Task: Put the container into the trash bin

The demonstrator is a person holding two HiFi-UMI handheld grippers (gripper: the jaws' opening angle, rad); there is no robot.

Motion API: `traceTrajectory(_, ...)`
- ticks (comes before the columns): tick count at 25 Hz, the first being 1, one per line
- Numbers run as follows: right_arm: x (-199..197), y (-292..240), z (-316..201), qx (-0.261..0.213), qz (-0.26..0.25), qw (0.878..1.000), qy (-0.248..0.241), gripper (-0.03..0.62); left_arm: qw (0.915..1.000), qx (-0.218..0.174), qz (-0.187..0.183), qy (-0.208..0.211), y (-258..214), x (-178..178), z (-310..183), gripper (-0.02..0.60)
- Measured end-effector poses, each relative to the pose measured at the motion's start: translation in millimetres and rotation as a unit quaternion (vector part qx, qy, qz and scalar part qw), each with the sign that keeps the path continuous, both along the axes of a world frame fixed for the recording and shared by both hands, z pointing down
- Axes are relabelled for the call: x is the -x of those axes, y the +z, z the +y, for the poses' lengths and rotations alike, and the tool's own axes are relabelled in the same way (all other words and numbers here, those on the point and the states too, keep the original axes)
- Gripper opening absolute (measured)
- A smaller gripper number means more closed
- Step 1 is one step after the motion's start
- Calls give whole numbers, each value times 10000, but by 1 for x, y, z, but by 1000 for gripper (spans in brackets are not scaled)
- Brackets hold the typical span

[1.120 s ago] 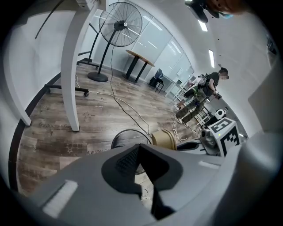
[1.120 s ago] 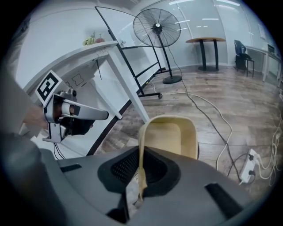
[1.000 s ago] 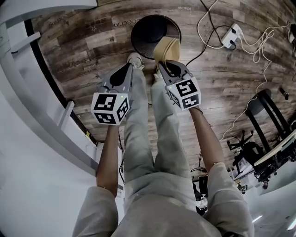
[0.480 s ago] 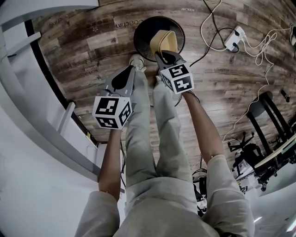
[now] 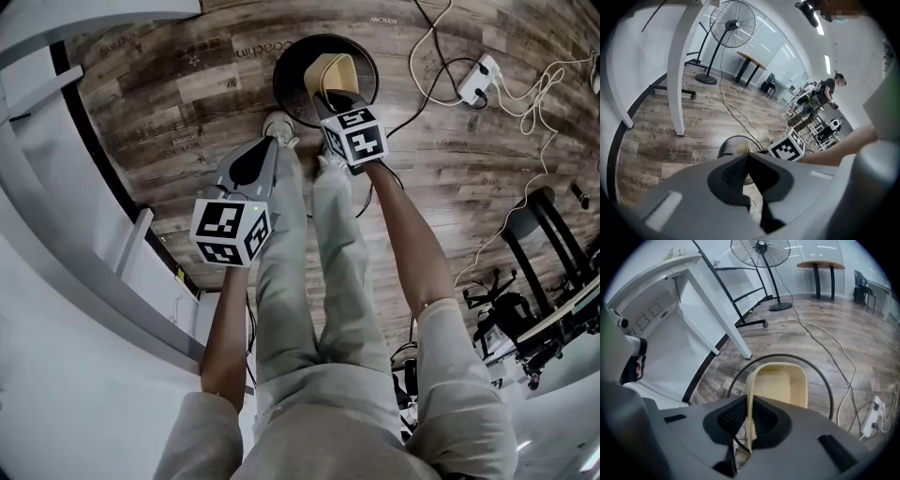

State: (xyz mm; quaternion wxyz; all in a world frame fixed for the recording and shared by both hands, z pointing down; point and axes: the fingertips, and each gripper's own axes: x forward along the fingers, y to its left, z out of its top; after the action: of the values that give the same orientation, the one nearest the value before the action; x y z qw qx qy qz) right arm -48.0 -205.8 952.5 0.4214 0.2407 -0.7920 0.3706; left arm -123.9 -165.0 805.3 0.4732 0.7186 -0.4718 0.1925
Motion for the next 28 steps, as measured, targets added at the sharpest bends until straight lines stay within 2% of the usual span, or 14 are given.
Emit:
traceTrajectory(16, -12, 32, -8, 196, 343, 9986, 359, 31, 9999, 93, -30, 41, 5, -3, 4, 11)
traceTrajectory(17, -13, 33, -9, 188, 368, 9984, 385, 63, 9999, 97, -35, 43, 6, -3, 5, 11)
traceTrajectory(18, -15, 33, -10, 179, 390, 9983, 406, 123, 9999, 101, -37, 47, 6, -3, 5, 11)
traceTrajectory(19, -15, 34, -10, 167, 407, 9982, 409, 139, 9999, 105, -37, 56, 6, -3, 6, 11)
traceTrajectory(28, -16, 29, -11, 78, 399, 9985, 365, 155, 9996, 65, -92, 240, 5, -8, 8, 11)
